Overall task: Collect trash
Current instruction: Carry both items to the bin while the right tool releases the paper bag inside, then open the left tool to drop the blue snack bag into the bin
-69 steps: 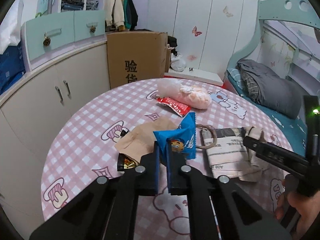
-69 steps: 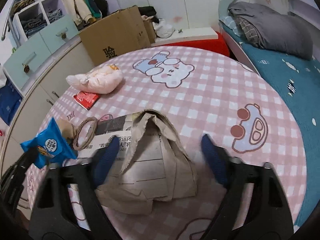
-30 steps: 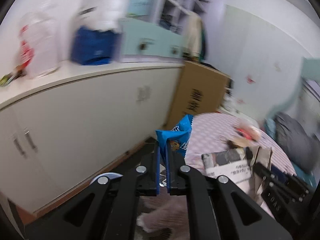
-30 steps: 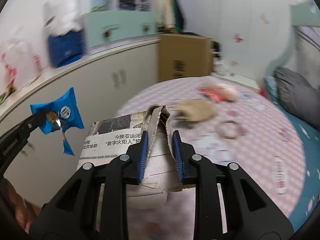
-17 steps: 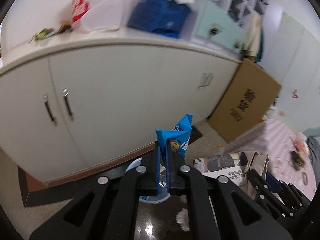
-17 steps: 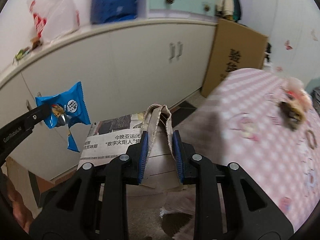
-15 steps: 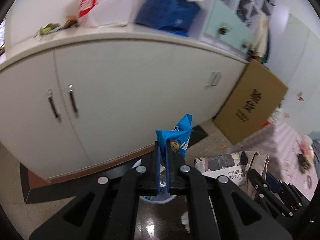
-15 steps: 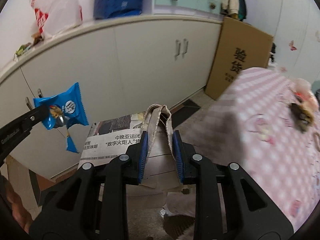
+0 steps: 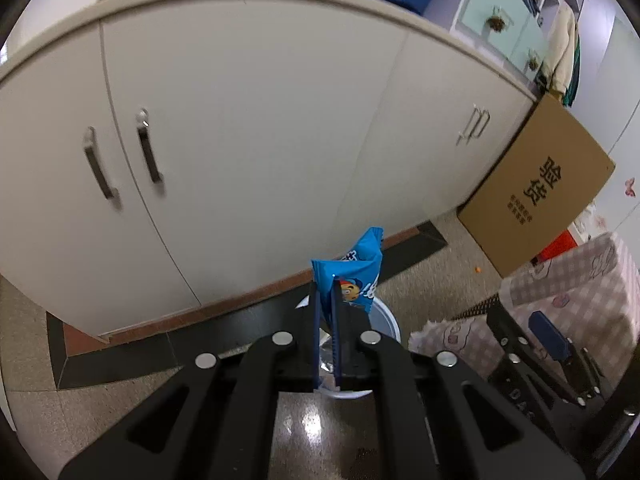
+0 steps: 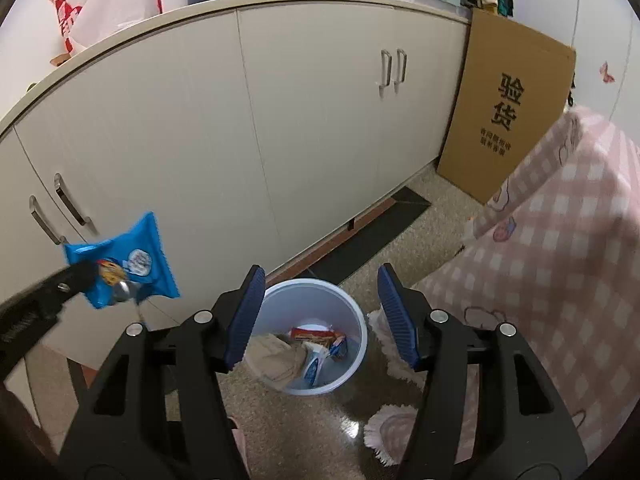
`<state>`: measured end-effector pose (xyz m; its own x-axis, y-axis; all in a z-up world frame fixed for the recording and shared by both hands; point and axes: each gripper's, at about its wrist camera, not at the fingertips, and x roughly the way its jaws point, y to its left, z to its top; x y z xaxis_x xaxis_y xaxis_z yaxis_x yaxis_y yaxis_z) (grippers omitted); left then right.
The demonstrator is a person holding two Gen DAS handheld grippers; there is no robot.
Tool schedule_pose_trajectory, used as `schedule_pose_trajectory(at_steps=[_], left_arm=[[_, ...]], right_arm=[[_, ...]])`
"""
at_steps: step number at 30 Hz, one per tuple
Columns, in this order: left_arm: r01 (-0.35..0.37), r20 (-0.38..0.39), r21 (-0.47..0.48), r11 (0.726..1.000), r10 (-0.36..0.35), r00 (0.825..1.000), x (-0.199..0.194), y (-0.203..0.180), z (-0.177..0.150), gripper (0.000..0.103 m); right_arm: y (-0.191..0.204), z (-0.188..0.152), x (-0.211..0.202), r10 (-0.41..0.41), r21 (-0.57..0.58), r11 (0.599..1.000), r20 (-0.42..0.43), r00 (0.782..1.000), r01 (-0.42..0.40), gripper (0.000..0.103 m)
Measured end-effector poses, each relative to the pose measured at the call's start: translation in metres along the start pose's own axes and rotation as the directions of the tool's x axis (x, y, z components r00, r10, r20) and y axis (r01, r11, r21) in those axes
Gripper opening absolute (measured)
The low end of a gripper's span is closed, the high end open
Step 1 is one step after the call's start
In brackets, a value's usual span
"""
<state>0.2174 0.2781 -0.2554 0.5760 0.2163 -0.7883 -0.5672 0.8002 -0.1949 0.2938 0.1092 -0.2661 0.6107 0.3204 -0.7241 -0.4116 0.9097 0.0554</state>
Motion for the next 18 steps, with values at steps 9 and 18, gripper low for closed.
schedule_pose_trajectory(at_steps=[9,18], left_arm=[[0.033,-0.074,0.041,0.999,-0.029,0.997,0.023,-0.015,-0.011,0.005],[0.084,-0.132,0.094,0.992,-0.071,0.989,0.043,-0.045,-0.01,0.005]], right_arm=[[-0.015,-0.006,-0.012,0.003,0.05,0.999,0.01,1.0,-0.004,0.06],[-0.028,-0.005,-0.036,-0.026,0.074,0.997,0.132,0.991,0.016,0.064]])
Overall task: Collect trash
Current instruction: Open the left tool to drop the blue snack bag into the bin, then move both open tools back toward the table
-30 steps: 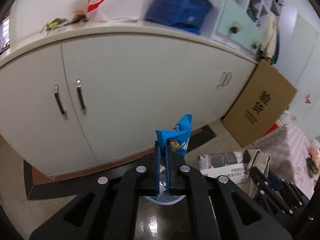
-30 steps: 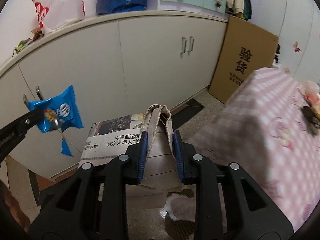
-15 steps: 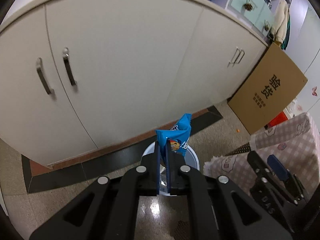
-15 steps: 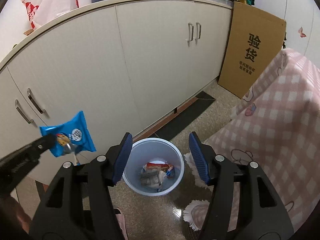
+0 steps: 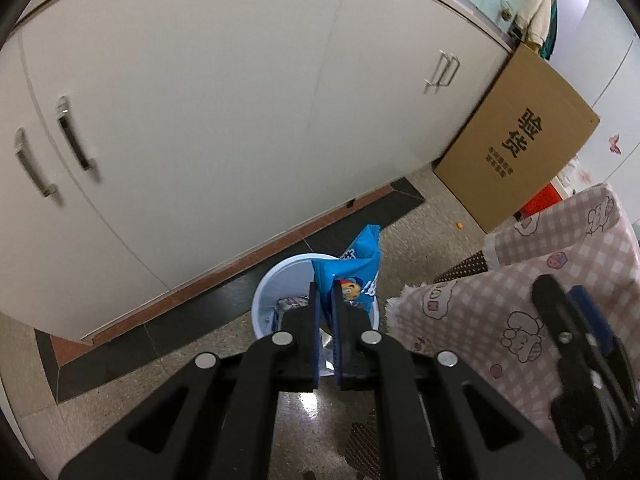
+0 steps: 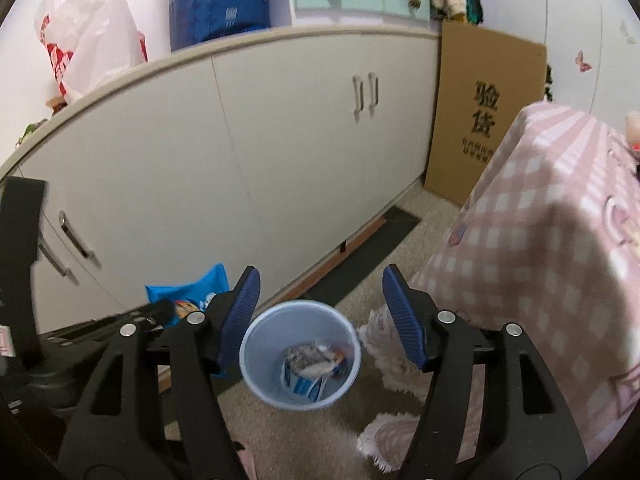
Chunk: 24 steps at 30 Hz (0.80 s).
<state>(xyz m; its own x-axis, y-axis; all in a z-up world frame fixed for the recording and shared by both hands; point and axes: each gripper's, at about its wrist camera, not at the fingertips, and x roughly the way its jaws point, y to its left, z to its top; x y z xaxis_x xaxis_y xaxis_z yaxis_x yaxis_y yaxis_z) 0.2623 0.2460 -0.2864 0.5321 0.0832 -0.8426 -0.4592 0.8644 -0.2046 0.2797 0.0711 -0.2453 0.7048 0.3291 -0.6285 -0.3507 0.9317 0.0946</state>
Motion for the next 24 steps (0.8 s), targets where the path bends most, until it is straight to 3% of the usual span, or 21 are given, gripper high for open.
schedule_pose_trajectory(at_steps=[6,8,9,16,24], left_arm=[[0.017,-0.005,0.022,1.0,-0.017,1.0,0.012,-0.017,0.01,0.011],[0.015,-0.012,0.024,1.0,-0.015,1.0,0.016,-0.022,0.014,0.03],[0.024,-0.016,0.024,0.999,-0.023,1.0,0.017,-0.024,0.014,0.035],[0.005,-0.026,0.03,1.0,-0.004,1.0,0.017,-0.028,0.012,0.043],[0.033,0.05,0.048,0.998,-0.035,0.998,-0.033,-0.037,0.01,0.044]], right_arm=[[-0.012,0.003,-0.003,-0.022,0.024,1.0,0.058,0.998,0.02,0.068],[-0.014,0.003,-0.004,-0.025,0.028,0.999,0.063,0.998,0.023,0.068],[-0.014,0.004,-0.004,-0.026,0.029,0.999,0.065,0.998,0.024,0.068],[-0.019,0.006,-0.006,-0.027,0.042,0.999,0.06,0.998,0.025,0.068],[-0.021,0.014,-0.036,-0.021,0.052,0.999,0.088,0.996,0.016,0.068]])
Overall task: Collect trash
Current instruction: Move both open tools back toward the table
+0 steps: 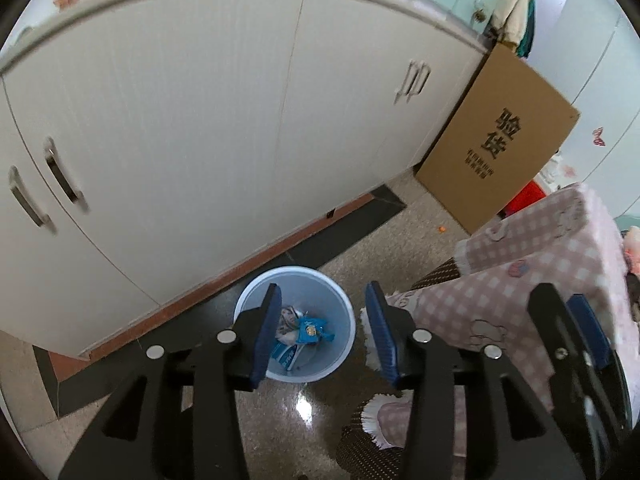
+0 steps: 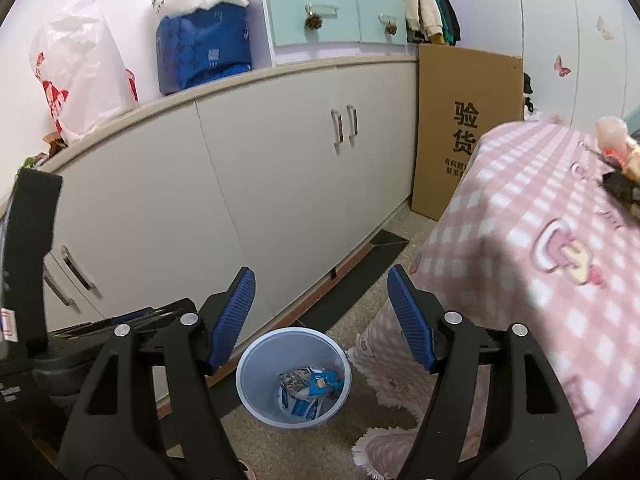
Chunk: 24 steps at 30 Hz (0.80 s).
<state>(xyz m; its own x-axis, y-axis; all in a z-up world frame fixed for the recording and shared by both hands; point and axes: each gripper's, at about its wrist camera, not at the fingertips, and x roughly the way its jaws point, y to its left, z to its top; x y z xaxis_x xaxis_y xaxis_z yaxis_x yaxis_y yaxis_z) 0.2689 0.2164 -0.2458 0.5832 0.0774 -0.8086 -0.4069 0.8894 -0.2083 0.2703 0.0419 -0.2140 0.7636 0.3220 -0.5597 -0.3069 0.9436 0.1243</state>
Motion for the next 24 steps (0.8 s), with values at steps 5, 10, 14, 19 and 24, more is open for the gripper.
schedule_pose_trajectory(at_steps=[5,10,14,19,24], left_arm=[[0.014,0.09,0.038,0.999,-0.017,0.996,-0.049,-0.021,-0.003,0.046],[0.039,0.16,0.113,0.993,-0.057,0.986,-0.09,-0.06,-0.008,0.05],[0.076,0.167,0.185,0.98,-0.108,0.98,-0.106,-0.102,-0.015,0.054],[0.109,0.17,0.327,0.939,-0.172,0.97,-0.119,-0.173,-0.029,0.06],[0.156,0.137,0.45,0.879,-0.241,0.961,-0.119,-0.237,-0.04,0.063]], right_arm=[[-0.007,0.014,-0.041,-0.001,0.008,1.0,0.055,0.998,0.0,0.069],[-0.033,0.027,-0.081,-0.016,0.049,0.999,0.096,0.995,0.011,0.07],[-0.071,0.03,-0.113,-0.057,0.088,0.995,0.115,0.992,0.047,0.072],[-0.135,0.03,-0.143,-0.143,0.144,0.981,0.1,0.985,0.128,0.072],[-0.21,0.025,-0.165,-0.255,0.225,0.945,0.055,0.965,0.237,0.073]])
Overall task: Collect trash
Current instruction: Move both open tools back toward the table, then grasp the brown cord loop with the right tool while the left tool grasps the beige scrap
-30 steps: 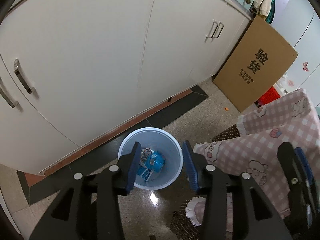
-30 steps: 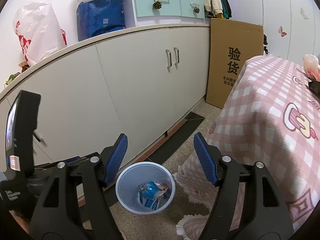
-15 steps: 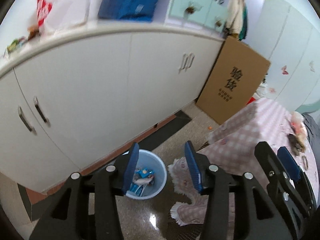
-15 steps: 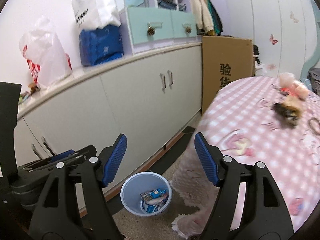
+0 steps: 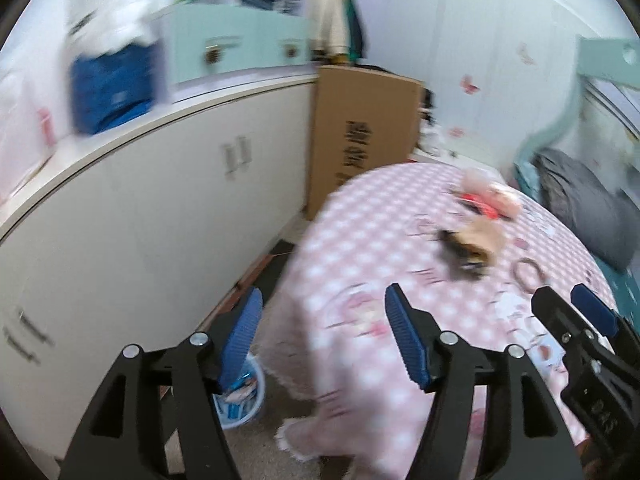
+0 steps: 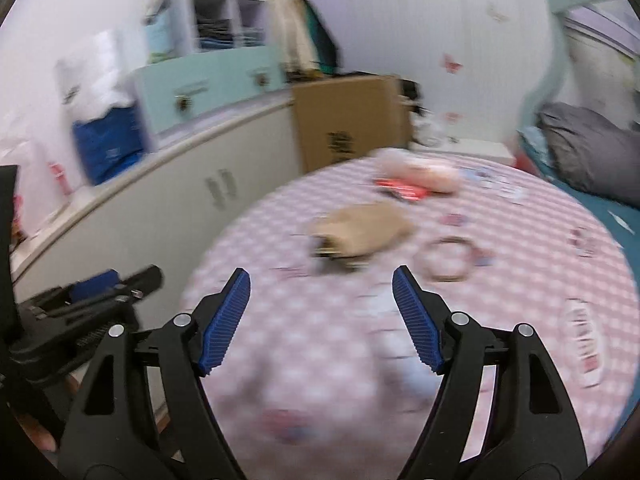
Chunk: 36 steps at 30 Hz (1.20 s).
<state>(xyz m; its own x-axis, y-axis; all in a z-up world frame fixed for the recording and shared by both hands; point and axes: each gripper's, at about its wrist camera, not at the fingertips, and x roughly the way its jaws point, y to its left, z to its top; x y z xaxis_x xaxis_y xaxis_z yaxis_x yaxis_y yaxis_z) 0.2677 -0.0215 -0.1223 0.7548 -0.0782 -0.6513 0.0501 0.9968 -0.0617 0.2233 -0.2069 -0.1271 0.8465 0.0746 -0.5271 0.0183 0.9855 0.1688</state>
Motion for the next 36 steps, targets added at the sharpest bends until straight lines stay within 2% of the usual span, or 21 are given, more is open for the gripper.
schedule_pose_trajectory(at_steps=[3,7,9,13,16,19,21,22,23,24,25,26,27,28,29,32,36], left_arm=[[0.046,-0.016,0.058,0.997,-0.045,0.999,0.014,-0.034,0.009,0.064],[0.073,-0.042,0.12,0.99,-0.068,0.997,0.037,-0.074,0.018,0.065],[0.076,-0.049,0.14,0.987,-0.07,0.996,0.046,-0.088,0.019,0.065],[0.008,0.002,0.19,0.982,-0.009,1.0,0.06,-0.114,0.024,0.065],[0.033,0.0,0.222,0.974,-0.034,0.999,0.068,-0.128,0.027,0.065],[0.029,-0.021,0.242,0.97,-0.025,0.999,0.082,-0.136,0.028,0.065],[0.027,-0.035,0.237,0.971,-0.019,0.999,0.09,-0.136,0.029,0.06],[0.029,-0.031,0.228,0.973,-0.023,0.999,0.093,-0.135,0.029,0.05],[0.026,-0.031,0.224,0.974,-0.019,0.999,0.094,-0.135,0.029,0.027],[0.03,-0.043,0.22,0.975,-0.021,0.999,0.095,-0.134,0.029,0.018],[0.04,-0.052,0.211,0.977,-0.03,0.998,0.096,-0.133,0.03,0.005],[0.053,-0.059,0.202,0.978,-0.042,0.997,0.097,-0.132,0.03,0.001],[0.061,-0.061,0.197,0.978,-0.05,0.997,0.096,-0.132,0.03,0.001],[0.063,-0.045,0.194,0.979,-0.055,0.997,0.092,-0.131,0.03,0.001],[0.074,-0.035,0.191,0.979,-0.069,0.997,0.088,-0.13,0.03,0.001],[0.109,0.004,0.168,0.98,-0.111,0.994,0.071,-0.125,0.031,0.0],[0.174,0.034,0.14,0.975,-0.18,0.983,0.048,-0.115,0.033,0.0]], right_arm=[[-0.044,0.006,0.005,-0.06,0.053,0.997,-0.03,0.998,0.062,0.073],[-0.09,0.012,0.019,-0.106,0.083,0.99,-0.092,0.99,0.113,0.073],[-0.098,0.014,0.027,-0.112,0.083,0.989,-0.115,0.987,0.122,0.073],[-0.116,0.018,0.046,-0.131,0.061,0.988,-0.155,0.979,0.141,0.073],[-0.119,0.02,0.063,-0.123,0.05,0.99,-0.197,0.973,0.135,0.073],[-0.119,0.021,0.08,-0.126,0.02,0.991,-0.248,0.961,0.135,0.072],[-0.117,0.02,0.089,-0.117,0.008,0.992,-0.282,0.952,0.124,0.061],[-0.117,0.02,0.092,-0.112,0.005,0.993,-0.293,0.949,0.119,0.053],[-0.116,0.019,0.093,-0.122,-0.004,0.992,-0.299,0.947,0.126,0.047],[-0.114,0.019,0.094,-0.135,-0.02,0.991,-0.3,0.944,0.136,0.045],[-0.112,0.019,0.095,-0.141,-0.035,0.99,-0.302,0.943,0.137,0.035],[-0.11,0.019,0.096,-0.146,-0.048,0.989,-0.301,0.942,0.138,0.024],[-0.11,0.019,0.097,-0.144,-0.052,0.99,-0.302,0.942,0.135,0.02],[-0.109,0.019,0.097,-0.136,-0.052,0.991,-0.302,0.944,0.126,0.01],[-0.109,0.019,0.096,-0.128,-0.051,0.992,-0.298,0.946,0.118,0.006],[-0.11,0.022,0.083,-0.124,-0.036,0.992,-0.243,0.962,0.119,0.004],[-0.11,0.024,0.07,-0.109,-0.015,0.994,-0.21,0.972,0.108,0.004]])
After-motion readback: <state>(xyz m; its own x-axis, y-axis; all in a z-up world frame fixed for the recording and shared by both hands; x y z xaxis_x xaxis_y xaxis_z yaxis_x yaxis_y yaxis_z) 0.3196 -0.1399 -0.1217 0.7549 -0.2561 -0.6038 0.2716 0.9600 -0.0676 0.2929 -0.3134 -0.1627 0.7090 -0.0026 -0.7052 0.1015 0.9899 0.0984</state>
